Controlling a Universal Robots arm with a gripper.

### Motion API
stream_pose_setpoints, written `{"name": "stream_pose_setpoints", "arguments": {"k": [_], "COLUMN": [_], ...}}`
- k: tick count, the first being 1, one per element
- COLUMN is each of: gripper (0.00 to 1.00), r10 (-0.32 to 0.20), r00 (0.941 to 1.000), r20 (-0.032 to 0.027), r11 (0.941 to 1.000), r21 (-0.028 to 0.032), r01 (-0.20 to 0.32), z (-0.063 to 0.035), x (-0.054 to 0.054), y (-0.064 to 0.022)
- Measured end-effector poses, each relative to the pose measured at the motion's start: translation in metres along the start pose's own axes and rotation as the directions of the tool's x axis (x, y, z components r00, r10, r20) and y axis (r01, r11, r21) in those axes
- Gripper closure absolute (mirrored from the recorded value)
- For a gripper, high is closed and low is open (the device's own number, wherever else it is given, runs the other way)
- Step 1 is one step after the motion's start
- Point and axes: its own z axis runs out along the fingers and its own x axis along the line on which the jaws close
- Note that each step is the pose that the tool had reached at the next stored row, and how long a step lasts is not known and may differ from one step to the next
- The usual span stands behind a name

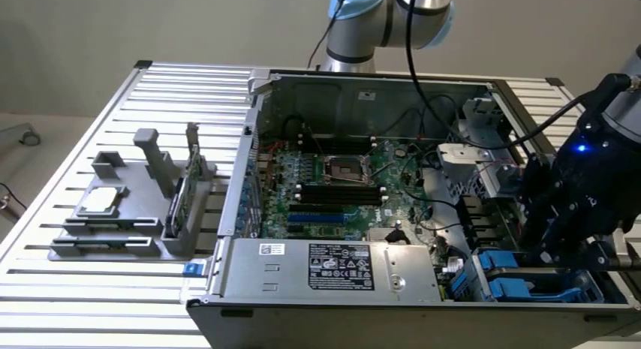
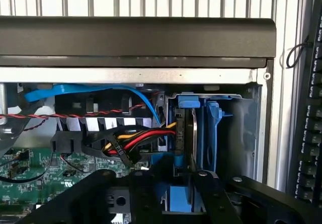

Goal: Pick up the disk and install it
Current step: 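Insert the second disk wire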

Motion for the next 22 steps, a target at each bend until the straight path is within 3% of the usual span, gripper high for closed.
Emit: {"name": "stream_pose_setpoints", "arguments": {"k": [2, 6, 16, 20, 22], "gripper": [0.64, 0.64, 0.64, 0.64, 0.64], "r10": [0.001, 0.001, 0.001, 0.001, 0.001], "r00": [1.0, 1.0, 0.9998, 0.9997, 0.9997], "r20": [-0.0003, 0.0003, -0.0189, -0.0252, -0.0257], "r11": [1.0, 1.0, 0.9999, 0.9998, 0.9998], "r21": [0.0018, 0.0061, 0.0164, 0.0187, 0.02], "r01": [-0.001, -0.001, -0.001, 0.0, -0.001], "z": [-0.0057, -0.0155, -0.0242, -0.0281, -0.0298], "x": [0.0, -0.001, -0.006, -0.009, -0.009], "y": [0.0, -0.0016, -0.0211, -0.0289, -0.0311]}}
